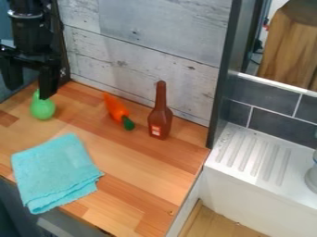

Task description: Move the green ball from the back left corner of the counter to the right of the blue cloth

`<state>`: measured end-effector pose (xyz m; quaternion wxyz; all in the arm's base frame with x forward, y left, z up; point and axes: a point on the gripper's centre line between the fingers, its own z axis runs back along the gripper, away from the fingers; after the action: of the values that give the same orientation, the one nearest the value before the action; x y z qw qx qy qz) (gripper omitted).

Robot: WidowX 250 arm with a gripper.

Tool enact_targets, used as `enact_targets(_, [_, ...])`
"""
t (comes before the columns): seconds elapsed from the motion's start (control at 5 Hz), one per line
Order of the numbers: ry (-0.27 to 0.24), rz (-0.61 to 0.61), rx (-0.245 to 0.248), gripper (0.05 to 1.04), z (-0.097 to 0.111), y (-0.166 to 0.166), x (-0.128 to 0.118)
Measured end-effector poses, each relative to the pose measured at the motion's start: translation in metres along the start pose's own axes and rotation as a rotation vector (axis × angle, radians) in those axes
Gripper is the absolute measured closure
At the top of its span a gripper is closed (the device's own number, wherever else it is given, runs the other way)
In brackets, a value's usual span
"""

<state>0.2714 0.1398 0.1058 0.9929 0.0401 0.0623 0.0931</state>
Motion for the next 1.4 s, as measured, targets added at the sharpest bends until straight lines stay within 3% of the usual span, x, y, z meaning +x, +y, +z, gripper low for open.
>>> enact_targets(0.2, [0.025, -0.006, -0.006, 0.080, -0.008, -0.001, 0.000])
enact_targets(0.4, [0.008, -0.147, 0.048, 0.080, -0.014, 0.012, 0.020])
enact_targets(0.6, [-0.036, -0.209, 0.064, 0.080, -0.011, 0.023, 0.032])
enact_targets(0.8, [-0.039, -0.181, 0.098, 0.080, -0.023, 0.036, 0.043])
enact_targets(1.0, [0.003, -0.166, 0.102, 0.080, -0.035, 0.041, 0.051])
enact_targets(1.2, [0.020, -0.174, 0.062, 0.080, -0.046, 0.040, 0.057])
enact_targets(1.4, [0.037, -0.167, 0.062, 0.080, -0.052, 0.041, 0.058])
